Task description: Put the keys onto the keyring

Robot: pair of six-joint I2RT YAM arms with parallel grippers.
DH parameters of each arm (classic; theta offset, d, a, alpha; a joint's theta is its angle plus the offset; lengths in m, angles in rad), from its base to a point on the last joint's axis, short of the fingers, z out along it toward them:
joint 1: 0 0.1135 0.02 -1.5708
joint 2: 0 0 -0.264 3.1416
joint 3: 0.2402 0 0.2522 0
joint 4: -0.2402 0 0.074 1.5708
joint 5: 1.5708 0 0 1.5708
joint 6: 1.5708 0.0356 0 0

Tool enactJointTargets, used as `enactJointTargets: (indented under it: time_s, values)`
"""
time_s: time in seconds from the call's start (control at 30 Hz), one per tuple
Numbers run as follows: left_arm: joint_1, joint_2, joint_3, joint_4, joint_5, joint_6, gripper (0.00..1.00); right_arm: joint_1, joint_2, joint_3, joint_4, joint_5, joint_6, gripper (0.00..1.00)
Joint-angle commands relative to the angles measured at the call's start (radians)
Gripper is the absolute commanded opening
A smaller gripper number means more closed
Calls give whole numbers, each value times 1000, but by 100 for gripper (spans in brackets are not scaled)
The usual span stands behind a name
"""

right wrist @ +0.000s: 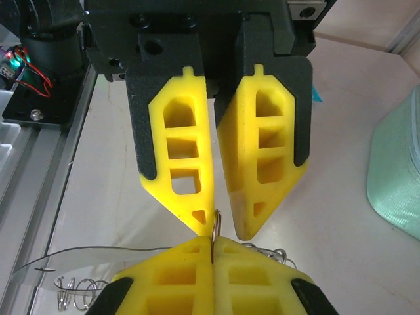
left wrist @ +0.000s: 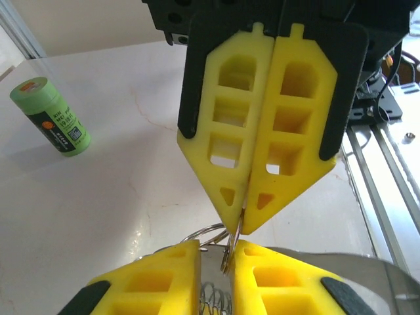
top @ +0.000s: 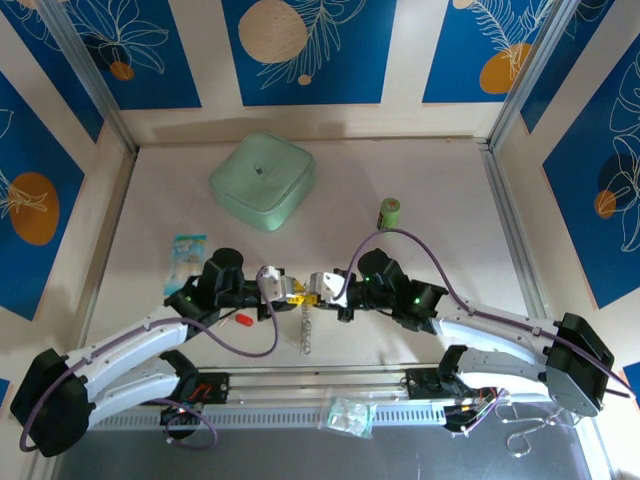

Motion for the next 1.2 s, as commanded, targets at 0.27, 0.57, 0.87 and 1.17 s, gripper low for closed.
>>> enactJointTargets:
  time_s: [0.27, 0.57, 0.87, 1.17]
  values:
    - [-7, 0, -31, 101, 27, -92, 3, -16, 11, -17, 84, -93, 69, 0]
    - [-6, -111, -22, 93, -147, -148, 0, -134, -142, -93, 143, -76, 226, 42]
    - [2, -256, 11, -14, -710, -270, 0, -55, -128, -79, -24, -14, 246, 41]
    - [66, -294, 59, -108, -1112, -269, 0, 189, 239, -9, 245, 88, 259, 40]
